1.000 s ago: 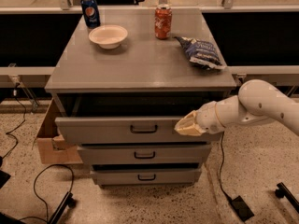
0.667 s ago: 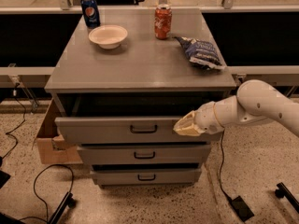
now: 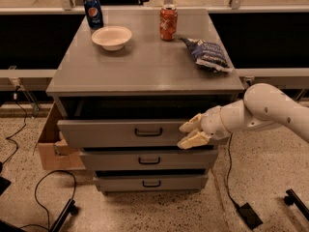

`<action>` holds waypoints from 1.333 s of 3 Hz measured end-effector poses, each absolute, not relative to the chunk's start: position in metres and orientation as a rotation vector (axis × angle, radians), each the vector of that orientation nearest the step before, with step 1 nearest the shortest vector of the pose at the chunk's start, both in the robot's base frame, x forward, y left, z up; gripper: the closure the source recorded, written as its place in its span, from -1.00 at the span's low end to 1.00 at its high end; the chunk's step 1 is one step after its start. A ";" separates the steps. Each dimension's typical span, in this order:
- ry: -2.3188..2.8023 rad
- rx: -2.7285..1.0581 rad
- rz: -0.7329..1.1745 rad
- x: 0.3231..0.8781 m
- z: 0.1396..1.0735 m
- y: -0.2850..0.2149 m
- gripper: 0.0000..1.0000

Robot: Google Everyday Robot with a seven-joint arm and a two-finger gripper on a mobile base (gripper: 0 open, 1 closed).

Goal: Close top drawer

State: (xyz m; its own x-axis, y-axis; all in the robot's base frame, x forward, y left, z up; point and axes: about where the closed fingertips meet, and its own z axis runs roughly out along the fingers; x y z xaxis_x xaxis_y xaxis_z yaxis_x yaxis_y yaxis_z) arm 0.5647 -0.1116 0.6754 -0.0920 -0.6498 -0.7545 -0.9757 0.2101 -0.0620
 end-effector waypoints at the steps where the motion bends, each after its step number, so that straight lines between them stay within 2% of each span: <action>1: 1.818 -1.515 0.625 0.564 0.675 -0.110 -1.00; 2: 1.818 -1.515 0.625 0.564 0.675 -0.110 -1.00; 4: 1.817 -1.562 0.635 0.555 0.674 -0.101 -0.05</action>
Offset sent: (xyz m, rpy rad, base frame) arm -0.0003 0.0016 -0.0008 0.0007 0.0016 0.0029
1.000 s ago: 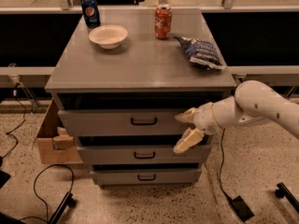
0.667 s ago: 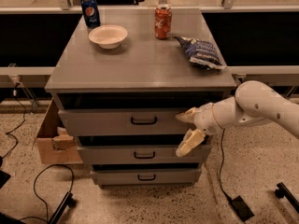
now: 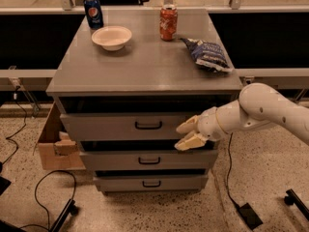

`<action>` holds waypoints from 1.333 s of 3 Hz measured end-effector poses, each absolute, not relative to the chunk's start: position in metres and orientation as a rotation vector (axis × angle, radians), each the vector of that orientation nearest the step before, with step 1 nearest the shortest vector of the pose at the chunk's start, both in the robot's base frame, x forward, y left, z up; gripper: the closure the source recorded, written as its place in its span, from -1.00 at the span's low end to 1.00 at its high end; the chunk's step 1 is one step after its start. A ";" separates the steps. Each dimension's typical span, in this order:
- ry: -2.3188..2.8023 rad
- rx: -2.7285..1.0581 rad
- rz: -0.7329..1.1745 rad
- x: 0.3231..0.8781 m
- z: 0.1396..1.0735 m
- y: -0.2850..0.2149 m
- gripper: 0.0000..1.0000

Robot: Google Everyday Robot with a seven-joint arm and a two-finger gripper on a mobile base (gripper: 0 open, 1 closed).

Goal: Close top drawer

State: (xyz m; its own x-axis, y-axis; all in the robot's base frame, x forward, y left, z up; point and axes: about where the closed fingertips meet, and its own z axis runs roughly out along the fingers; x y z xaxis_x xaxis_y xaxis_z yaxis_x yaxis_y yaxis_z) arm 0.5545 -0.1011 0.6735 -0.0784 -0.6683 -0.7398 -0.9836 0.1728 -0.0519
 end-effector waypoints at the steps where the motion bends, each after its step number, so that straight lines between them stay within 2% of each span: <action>1: 1.817 -1.721 0.613 0.524 0.682 -0.076 0.41; 2: 1.870 -1.978 0.525 0.476 0.706 -0.057 0.88; 3: 1.943 -2.243 0.355 0.428 0.744 -0.043 1.00; 4: 2.058 -2.293 0.055 0.391 0.799 -0.052 1.00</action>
Offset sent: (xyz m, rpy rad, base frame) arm -0.1399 0.0687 0.1055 -0.6284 0.1266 0.3394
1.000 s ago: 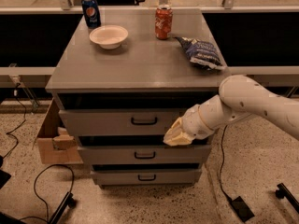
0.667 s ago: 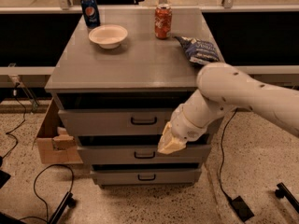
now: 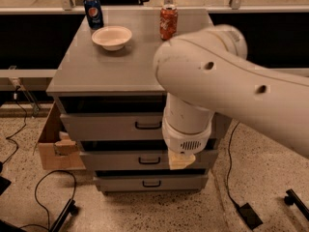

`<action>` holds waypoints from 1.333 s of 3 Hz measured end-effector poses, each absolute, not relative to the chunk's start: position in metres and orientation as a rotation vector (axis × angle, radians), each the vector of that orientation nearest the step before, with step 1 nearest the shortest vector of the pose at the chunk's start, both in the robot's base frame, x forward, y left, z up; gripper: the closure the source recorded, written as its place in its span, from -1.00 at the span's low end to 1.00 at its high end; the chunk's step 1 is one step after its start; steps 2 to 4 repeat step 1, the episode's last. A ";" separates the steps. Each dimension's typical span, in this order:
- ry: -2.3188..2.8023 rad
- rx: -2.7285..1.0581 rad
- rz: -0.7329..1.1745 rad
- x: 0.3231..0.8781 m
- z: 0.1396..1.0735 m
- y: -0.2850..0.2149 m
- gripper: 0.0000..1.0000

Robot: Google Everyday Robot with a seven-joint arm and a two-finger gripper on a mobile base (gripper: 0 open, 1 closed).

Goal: Close top drawer

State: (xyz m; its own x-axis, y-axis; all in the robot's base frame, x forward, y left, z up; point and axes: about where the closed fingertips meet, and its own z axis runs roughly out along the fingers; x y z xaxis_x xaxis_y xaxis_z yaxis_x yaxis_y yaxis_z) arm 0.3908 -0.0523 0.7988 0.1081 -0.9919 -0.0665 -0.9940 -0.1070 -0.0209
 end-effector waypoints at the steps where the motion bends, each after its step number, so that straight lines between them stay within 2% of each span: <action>1: 2.230 -2.102 -0.307 0.357 0.847 -0.091 0.68; 4: 2.230 -2.102 -0.307 0.357 0.847 -0.091 0.68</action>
Offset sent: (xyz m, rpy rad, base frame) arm 0.0000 0.0000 0.0000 0.0000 0.0000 0.0000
